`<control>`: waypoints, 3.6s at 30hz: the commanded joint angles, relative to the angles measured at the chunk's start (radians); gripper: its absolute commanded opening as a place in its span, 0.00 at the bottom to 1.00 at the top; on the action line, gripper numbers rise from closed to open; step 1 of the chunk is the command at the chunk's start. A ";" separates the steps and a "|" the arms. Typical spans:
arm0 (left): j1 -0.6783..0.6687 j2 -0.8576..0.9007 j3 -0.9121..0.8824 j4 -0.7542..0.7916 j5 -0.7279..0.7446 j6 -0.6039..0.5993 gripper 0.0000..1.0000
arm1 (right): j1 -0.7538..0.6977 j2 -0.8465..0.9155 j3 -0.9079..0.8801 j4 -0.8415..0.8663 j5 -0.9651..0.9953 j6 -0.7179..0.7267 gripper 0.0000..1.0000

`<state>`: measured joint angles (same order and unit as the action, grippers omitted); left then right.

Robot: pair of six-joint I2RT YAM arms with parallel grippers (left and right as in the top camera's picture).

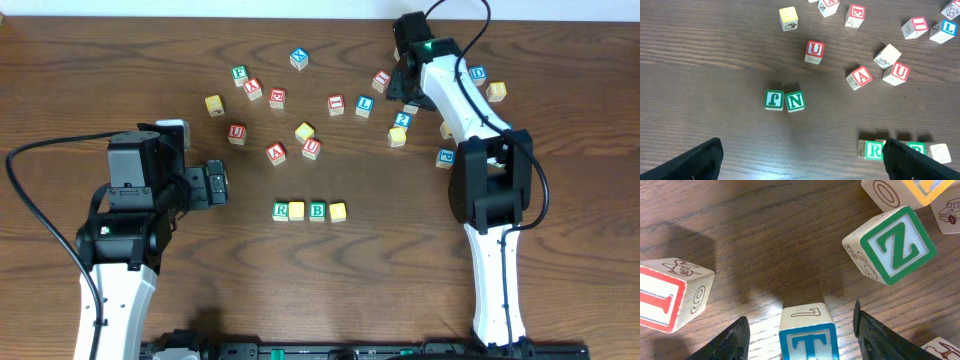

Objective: Spell out ROBOT
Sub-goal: 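Lower the right gripper over the blue T block, then close the right gripper on the blue T block and lift it, then carry the blue T block to the right end of the row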

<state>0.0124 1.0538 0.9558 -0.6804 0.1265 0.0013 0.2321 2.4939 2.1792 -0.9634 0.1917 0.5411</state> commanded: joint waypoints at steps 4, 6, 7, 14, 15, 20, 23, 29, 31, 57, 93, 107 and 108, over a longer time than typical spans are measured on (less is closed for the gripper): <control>0.005 -0.003 0.000 0.000 0.005 0.013 1.00 | -0.006 0.013 -0.016 0.002 0.007 0.012 0.55; 0.005 -0.003 0.000 0.000 0.005 0.013 1.00 | -0.006 0.013 -0.016 -0.001 0.007 0.012 0.51; 0.005 -0.003 0.000 0.000 0.005 0.013 1.00 | -0.006 0.013 -0.016 -0.003 0.007 0.012 0.48; 0.005 -0.003 0.000 0.000 0.005 0.013 1.00 | -0.006 0.013 -0.016 -0.016 0.007 0.012 0.25; 0.005 -0.003 0.000 0.000 0.005 0.013 1.00 | -0.006 0.013 -0.016 -0.016 0.007 0.012 0.25; 0.005 -0.003 0.000 0.000 0.005 0.013 1.00 | -0.006 0.012 -0.015 -0.013 -0.019 0.012 0.20; 0.005 -0.003 0.000 0.000 0.005 0.013 1.00 | -0.006 -0.011 -0.013 -0.019 -0.018 0.006 0.17; 0.005 -0.003 0.000 0.000 0.005 0.013 1.00 | -0.002 -0.183 -0.013 -0.116 -0.018 -0.032 0.11; 0.005 -0.003 0.000 0.000 0.005 0.013 1.00 | 0.005 -0.238 -0.013 -0.195 -0.033 -0.034 0.02; 0.005 -0.003 0.000 0.000 0.005 0.013 1.00 | 0.299 -0.932 -0.914 -0.082 -0.019 0.158 0.01; 0.005 -0.003 0.000 0.000 0.005 0.013 1.00 | 0.435 -0.774 -1.249 0.528 -0.027 0.091 0.22; 0.005 -0.003 0.000 0.000 0.005 0.013 1.00 | 0.458 -0.773 -1.249 0.586 -0.071 0.030 0.20; 0.005 -0.003 0.000 0.000 0.005 0.013 1.00 | 0.468 -0.773 -1.249 0.586 -0.071 0.038 0.19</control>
<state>0.0124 1.0538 0.9558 -0.6804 0.1287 0.0013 0.6804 1.7088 0.9157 -0.3798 0.1234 0.5869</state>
